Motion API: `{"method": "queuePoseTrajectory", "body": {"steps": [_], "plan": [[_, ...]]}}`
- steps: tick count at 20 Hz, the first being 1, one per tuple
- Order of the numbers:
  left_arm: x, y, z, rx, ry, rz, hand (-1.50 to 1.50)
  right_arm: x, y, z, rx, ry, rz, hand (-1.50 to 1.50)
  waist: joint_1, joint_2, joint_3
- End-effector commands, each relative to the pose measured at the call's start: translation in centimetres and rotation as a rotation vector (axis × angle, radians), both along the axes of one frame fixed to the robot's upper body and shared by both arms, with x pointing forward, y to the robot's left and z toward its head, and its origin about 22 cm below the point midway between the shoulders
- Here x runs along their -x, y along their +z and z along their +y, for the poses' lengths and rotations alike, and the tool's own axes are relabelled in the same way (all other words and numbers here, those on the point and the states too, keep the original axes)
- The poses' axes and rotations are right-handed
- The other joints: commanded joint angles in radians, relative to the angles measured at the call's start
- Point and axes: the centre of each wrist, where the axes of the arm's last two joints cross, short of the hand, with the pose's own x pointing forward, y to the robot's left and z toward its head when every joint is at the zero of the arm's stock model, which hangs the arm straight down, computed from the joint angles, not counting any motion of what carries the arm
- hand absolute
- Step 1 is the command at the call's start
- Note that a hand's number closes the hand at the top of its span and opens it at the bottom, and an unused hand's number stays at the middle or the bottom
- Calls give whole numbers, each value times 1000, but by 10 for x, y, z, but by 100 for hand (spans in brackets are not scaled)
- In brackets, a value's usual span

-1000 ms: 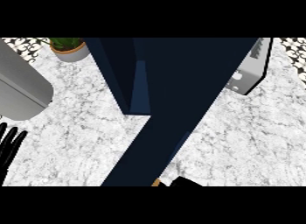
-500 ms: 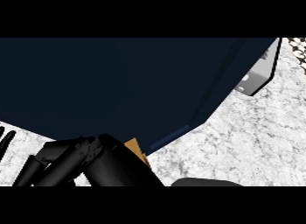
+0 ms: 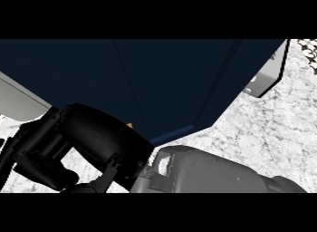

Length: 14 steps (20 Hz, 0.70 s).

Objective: Pick up the bottled water, place it into the cabinet and close the cabinet

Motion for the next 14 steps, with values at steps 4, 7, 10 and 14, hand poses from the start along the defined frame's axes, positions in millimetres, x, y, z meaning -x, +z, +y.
{"method": "queuePoseTrajectory", "body": {"steps": [4, 7, 10, 14], "plan": [[14, 6, 3, 1, 12, -9, -150, -55, -28, -6, -7, 21, 61, 150, -14, -3, 0], [-2, 9, 6, -5, 33, 4, -150, -69, -25, -17, -10, -1, 55, 150, -33, -3, 0], [11, 19, 1, 2, 28, 7, -150, -92, -31, -37, -33, -86, 32, 150, -25, -3, 1], [3, 23, -9, 1, 21, -6, -150, -110, -43, -56, 2, -229, -42, 150, -33, -2, 1]]}}
